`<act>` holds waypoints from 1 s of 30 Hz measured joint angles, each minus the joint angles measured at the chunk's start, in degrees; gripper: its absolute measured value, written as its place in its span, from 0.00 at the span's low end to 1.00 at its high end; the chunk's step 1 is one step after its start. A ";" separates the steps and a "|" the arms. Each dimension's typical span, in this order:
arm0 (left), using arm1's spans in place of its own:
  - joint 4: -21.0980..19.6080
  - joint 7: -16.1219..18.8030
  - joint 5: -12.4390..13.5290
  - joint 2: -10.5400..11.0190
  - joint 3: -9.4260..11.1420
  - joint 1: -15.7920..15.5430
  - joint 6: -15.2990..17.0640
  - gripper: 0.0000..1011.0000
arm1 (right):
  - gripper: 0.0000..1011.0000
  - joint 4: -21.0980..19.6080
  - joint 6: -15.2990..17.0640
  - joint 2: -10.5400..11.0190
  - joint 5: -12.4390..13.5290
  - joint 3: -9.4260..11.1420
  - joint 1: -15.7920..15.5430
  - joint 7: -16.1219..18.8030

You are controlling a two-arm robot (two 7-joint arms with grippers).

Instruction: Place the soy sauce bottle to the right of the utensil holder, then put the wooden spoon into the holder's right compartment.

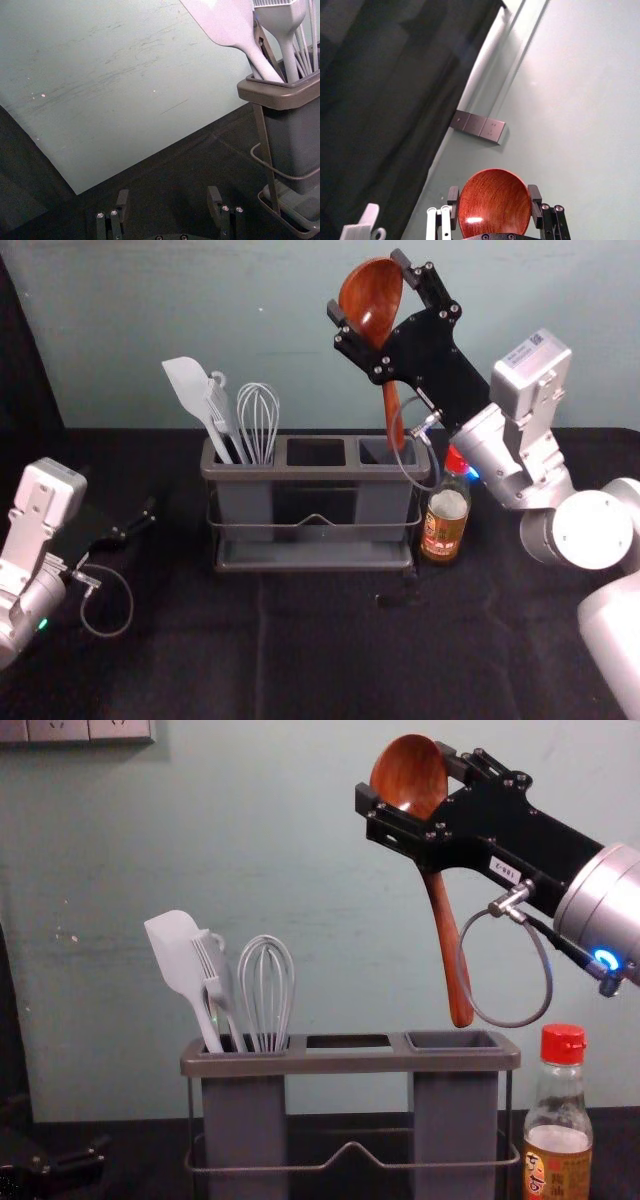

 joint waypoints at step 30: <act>0.00 0.00 0.00 0.00 0.00 0.00 0.00 1.00 | 0.83 17.35 -18.54 -7.49 1.39 3.87 -0.98 -0.63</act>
